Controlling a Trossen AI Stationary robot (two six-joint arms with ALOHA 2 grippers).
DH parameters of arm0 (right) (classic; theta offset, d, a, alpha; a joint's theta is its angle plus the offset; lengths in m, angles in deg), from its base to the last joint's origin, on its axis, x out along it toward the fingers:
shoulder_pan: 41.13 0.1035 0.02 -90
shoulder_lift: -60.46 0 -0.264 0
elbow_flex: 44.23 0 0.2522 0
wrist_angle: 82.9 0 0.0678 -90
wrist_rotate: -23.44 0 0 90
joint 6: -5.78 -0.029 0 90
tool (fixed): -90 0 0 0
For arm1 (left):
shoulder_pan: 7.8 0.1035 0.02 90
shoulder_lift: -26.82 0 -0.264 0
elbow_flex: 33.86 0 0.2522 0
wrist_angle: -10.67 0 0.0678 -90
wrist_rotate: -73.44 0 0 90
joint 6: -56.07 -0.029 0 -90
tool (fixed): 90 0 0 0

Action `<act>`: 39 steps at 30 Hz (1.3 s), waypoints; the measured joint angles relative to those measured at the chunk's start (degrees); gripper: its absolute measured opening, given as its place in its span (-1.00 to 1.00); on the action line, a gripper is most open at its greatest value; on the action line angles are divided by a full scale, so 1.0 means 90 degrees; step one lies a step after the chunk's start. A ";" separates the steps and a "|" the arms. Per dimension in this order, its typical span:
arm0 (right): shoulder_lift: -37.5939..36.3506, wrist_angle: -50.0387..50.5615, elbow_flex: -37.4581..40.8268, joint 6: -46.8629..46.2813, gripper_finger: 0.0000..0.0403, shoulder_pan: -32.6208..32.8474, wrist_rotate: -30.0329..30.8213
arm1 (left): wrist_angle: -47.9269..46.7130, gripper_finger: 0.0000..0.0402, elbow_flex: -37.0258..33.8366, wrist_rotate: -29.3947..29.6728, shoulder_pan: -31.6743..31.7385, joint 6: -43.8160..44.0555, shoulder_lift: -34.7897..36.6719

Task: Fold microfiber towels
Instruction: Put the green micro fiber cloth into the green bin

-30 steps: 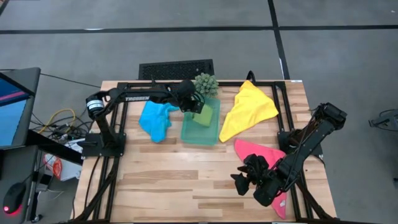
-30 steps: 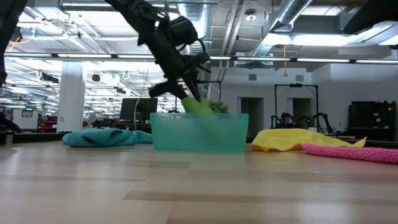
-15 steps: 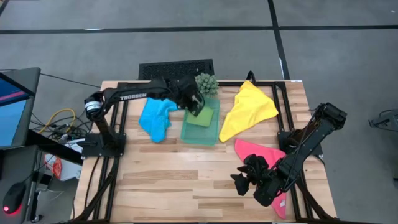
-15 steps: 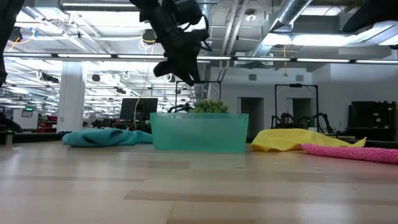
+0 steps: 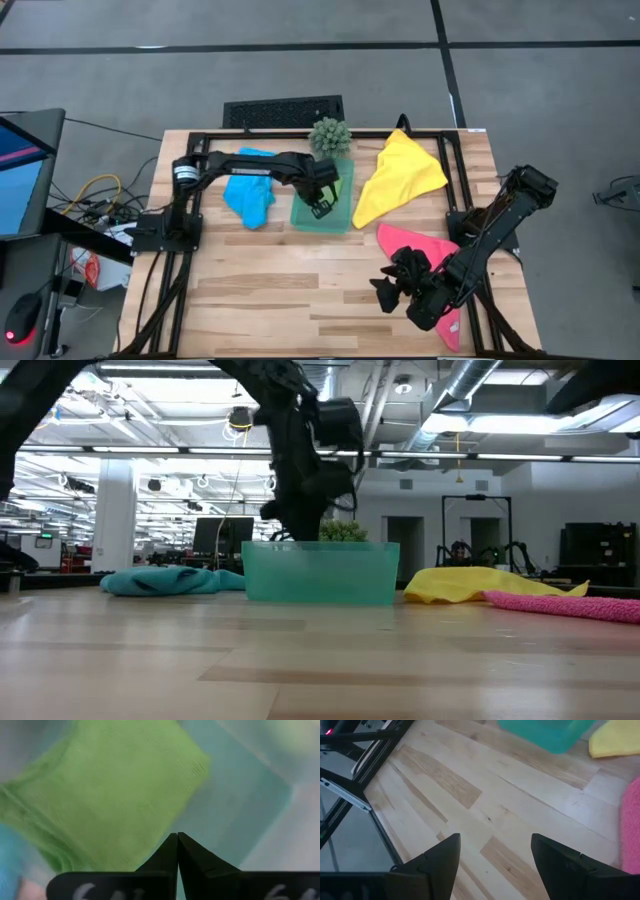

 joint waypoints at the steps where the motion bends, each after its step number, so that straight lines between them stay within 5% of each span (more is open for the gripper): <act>1: -0.0002 -0.0002 0.0000 -0.0041 0.33 0.0002 0.0000 | -0.0081 -1.00 0.0084 0.0127 0.0004 -0.0055 -0.0123; 11: -0.0002 -0.0134 0.0000 -0.0140 0.33 0.0002 0.0000 | -0.0292 -1.00 0.0635 0.0150 0.0004 -0.0254 -0.1012; 25: -0.0002 -0.0213 0.0000 -0.0149 0.33 0.0002 0.0000 | 0.0114 -1.00 0.1444 0.0382 0.0175 -0.0496 -0.1051; 34: 0.0000 -0.0288 0.0000 -0.0129 0.33 0.0002 0.0002 | -0.2760 -1.00 0.2302 0.0572 0.0232 -0.1579 -0.0956; 39: 0.0000 -0.0286 0.0000 -0.0096 0.33 0.0002 0.0002 | -0.1687 -1.00 0.2111 0.0690 0.0232 -0.1401 -0.0980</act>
